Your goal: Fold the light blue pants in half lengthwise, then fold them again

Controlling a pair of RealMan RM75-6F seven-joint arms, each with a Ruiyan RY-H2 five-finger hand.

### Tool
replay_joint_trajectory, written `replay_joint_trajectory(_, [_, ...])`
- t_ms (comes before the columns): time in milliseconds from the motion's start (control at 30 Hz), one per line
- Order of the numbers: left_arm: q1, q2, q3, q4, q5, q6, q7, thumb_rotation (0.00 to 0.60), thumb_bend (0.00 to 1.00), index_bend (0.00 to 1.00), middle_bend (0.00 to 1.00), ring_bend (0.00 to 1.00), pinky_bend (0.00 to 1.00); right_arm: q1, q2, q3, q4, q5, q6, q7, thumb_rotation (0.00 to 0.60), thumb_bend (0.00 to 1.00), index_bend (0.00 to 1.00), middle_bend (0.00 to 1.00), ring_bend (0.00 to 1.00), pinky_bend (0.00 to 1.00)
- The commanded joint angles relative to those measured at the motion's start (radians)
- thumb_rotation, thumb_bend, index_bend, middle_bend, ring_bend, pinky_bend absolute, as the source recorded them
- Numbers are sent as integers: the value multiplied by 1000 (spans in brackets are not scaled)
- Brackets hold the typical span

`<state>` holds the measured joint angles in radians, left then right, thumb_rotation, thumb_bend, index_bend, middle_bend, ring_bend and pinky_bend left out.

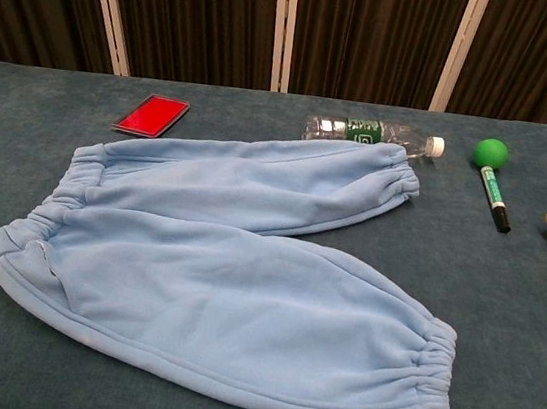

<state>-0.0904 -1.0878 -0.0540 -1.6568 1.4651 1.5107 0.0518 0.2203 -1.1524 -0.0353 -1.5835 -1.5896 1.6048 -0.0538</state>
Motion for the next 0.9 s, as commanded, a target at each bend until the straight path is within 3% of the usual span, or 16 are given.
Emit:
replay_joint_trajectory(33, [0,6,-3,-3,-6,-5,-6,600,0,0,0,0,0,-20,-19,23,-8,14,13,-26,600,0,0,0,0,0])
replay_joint_trajectory(233, [7,17,-1,-13,-5,0,-11,600,0,0,0,0,0,-3,-29,-6,0,-45,-51,-10,600,0,0,0,0,0])
replay_joint_trajectory(433, [6,12,-2,-17,-5,-4,1,600,0,0,0,0,0,133,-27,-125,-19,-276,-298,-45,600,0,0,0,0,0])
replay_joint_trajectory(633, [12,7,-4,-8,-21,-4,16,600,0,0,0,0,0,229,-128,-128,35,-426,-375,-78,600,0,3,21,0,13])
replay_joint_trajectory(900, [14,7,-10,-2,-33,-5,9,600,0,0,0,0,0,299,-227,-117,99,-490,-437,-97,600,0,131,163,79,196])
